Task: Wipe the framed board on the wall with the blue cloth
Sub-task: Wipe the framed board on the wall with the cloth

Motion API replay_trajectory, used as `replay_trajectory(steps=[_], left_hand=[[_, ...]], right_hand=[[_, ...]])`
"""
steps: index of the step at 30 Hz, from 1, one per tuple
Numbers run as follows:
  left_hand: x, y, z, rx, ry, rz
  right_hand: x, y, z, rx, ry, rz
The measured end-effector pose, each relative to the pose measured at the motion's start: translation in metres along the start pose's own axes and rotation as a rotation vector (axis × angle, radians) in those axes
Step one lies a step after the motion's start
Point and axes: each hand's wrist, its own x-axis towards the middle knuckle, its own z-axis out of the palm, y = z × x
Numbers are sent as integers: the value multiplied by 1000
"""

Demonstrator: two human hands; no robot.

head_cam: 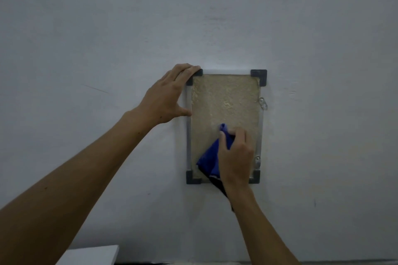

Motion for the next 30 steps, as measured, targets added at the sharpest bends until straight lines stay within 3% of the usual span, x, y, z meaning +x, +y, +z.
replay_trajectory(steps=[2, 8, 15, 22, 30], left_hand=[[1, 0, 0, 5, 5, 3], [1, -1, 0, 4, 0, 1], [1, 2, -1, -3, -7, -12], [1, 3, -1, 12, -9, -16], [1, 4, -3, -10, -11, -7]], right_hand=[[-5, -9, 6, 25, 11, -2], [-10, -25, 18, -14, -218, -224], [5, -2, -7, -12, -8, 19], [-5, -37, 19, 18, -215, -186], [21, 15, -28, 33, 99, 130]])
